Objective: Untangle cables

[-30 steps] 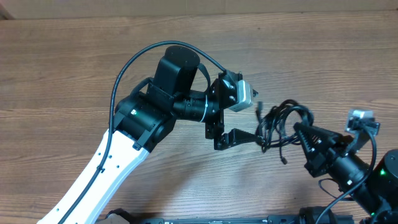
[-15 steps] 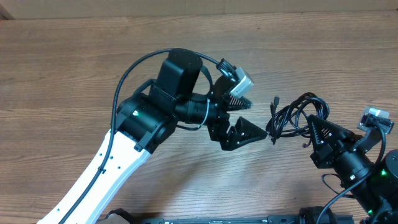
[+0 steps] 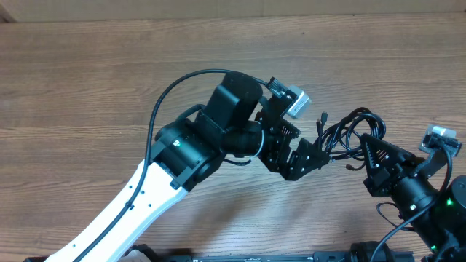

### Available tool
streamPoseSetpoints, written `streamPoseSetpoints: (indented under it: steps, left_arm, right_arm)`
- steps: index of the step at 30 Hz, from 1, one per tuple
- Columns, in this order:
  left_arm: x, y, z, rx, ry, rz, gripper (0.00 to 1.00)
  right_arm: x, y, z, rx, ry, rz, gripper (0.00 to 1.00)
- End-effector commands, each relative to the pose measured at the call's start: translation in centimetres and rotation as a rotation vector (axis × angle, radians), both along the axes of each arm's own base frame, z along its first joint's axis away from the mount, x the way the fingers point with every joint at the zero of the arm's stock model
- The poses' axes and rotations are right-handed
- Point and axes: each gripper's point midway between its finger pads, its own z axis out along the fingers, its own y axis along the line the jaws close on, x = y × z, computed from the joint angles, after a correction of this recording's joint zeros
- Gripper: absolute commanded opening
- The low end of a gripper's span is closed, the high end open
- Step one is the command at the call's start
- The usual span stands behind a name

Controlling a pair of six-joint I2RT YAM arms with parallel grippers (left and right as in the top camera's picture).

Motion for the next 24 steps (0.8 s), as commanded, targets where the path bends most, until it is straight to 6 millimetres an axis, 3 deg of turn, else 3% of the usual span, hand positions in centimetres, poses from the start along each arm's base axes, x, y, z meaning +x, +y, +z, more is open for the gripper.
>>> streamPoseSetpoints:
  steps: [1, 6, 9, 16, 21, 24]
  left_arm:
    - [0.9, -1.3, -1.0, 0.03, 0.065, 0.058, 1.0]
    - [1.6, -2.3, -3.5, 0.067, 0.196, 0.087, 0.95]
    - [1.6, -2.7, -4.4, 0.081, 0.22, 0.075, 0.82]
    - [2.9, -2.5, -4.9, 0.105, 0.184, 0.138, 0.73]
    - [2.4, -2.8, -4.9, 0.107, 0.184, 0.125, 0.64]
    - [1.6, -3.2, -5.0, 0.11, 0.173, 0.097, 0.43]
  right_arm:
    - [0.0, -0.2, 1.0, 0.003, -0.031, -0.014, 0.04]
    - [0.0, -0.2, 1.0, 0.002, -0.03, -0.013, 0.04]
    - [0.0, -0.2, 1.0, 0.002, -0.03, -0.013, 0.04]
    - [-0.2, -0.1, 0.6, 0.004, -0.011, -0.007, 0.04]
    - [-0.3, 0.6, 1.2, 0.019, -0.031, 0.035, 0.04]
    - [-0.3, 1.0, 1.6, 0.027, -0.048, 0.058, 0.04]
